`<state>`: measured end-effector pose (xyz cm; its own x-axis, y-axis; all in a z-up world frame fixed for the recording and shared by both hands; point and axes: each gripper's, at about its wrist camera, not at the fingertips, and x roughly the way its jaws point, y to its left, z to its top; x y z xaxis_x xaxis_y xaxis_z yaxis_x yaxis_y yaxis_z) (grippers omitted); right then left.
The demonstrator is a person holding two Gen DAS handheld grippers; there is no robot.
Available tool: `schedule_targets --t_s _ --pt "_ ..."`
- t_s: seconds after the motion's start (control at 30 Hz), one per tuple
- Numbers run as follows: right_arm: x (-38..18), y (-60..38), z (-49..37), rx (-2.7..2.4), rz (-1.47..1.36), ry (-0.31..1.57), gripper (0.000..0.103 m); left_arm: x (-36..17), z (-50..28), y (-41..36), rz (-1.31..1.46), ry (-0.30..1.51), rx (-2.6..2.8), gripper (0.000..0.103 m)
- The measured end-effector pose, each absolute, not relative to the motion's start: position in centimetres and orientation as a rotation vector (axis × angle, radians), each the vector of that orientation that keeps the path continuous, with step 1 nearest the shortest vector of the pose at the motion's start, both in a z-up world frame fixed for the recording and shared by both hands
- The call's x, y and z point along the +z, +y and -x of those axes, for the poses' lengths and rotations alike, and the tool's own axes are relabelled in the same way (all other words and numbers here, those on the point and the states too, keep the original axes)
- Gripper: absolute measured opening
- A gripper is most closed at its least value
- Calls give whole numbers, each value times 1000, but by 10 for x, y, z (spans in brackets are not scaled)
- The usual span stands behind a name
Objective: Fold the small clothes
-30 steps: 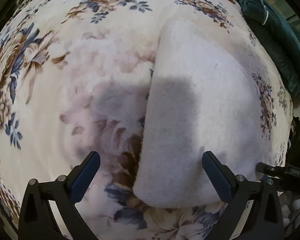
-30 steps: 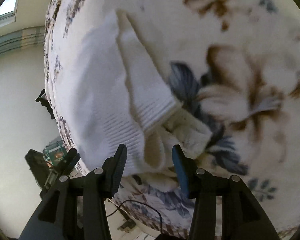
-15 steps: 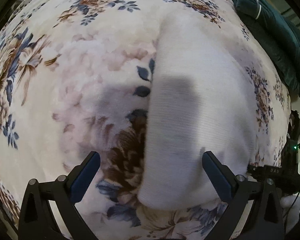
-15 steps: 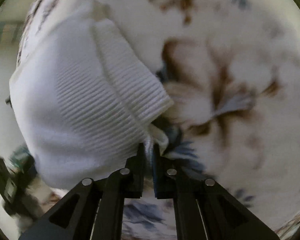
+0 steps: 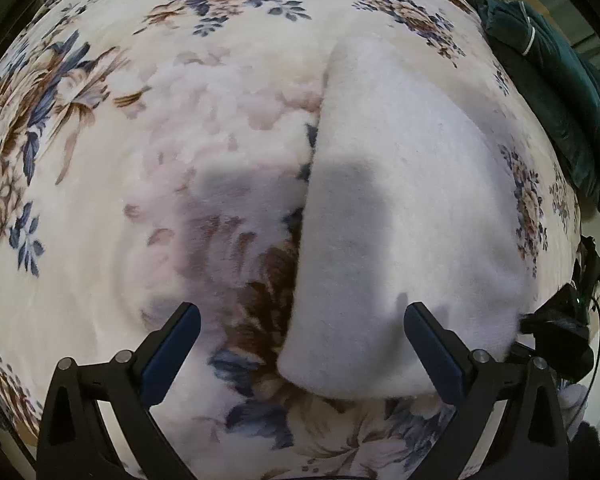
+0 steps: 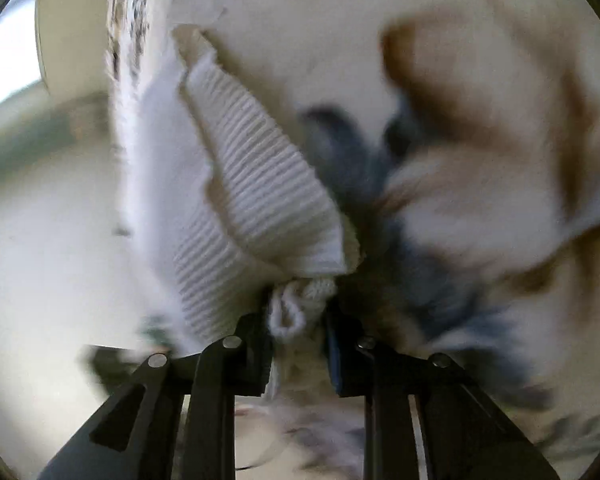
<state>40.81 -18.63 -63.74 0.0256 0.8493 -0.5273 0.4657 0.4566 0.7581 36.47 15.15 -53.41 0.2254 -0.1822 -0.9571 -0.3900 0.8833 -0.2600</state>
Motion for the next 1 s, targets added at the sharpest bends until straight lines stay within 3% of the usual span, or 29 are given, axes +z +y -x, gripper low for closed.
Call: schedule_targets --t_s 0.13,0.23,0.3,0.37,0.47,0.57,0.83,1.0 --pt "-651 -196 -393 575 -1498 1483 22 -536 -361 159 540 1349 159 103" --pt "-673 -220 -381 365 -1281 1588 22 -533 -357 166 559 1341 170 103" --pt "-672 -229 -378 375 -1315 1598 33 -527 -357 170 555 1324 165 103" --pt "-652 -232 -385 394 -1197 1613 57 -525 -360 174 570 1309 133 103" --pt "-626 -240 -403 408 -1058 1577 77 -528 -365 186 638 1299 66 103" --pt "-622 -236 -430 479 -1032 1560 85 -531 -374 201 704 1262 48 103" --pt "-664 -184 -512 743 -1036 1666 87 -574 -419 215 916 1239 -155 103" --pt "-661 -149 -536 875 -981 1698 87 -587 -447 192 908 1272 -272 103"
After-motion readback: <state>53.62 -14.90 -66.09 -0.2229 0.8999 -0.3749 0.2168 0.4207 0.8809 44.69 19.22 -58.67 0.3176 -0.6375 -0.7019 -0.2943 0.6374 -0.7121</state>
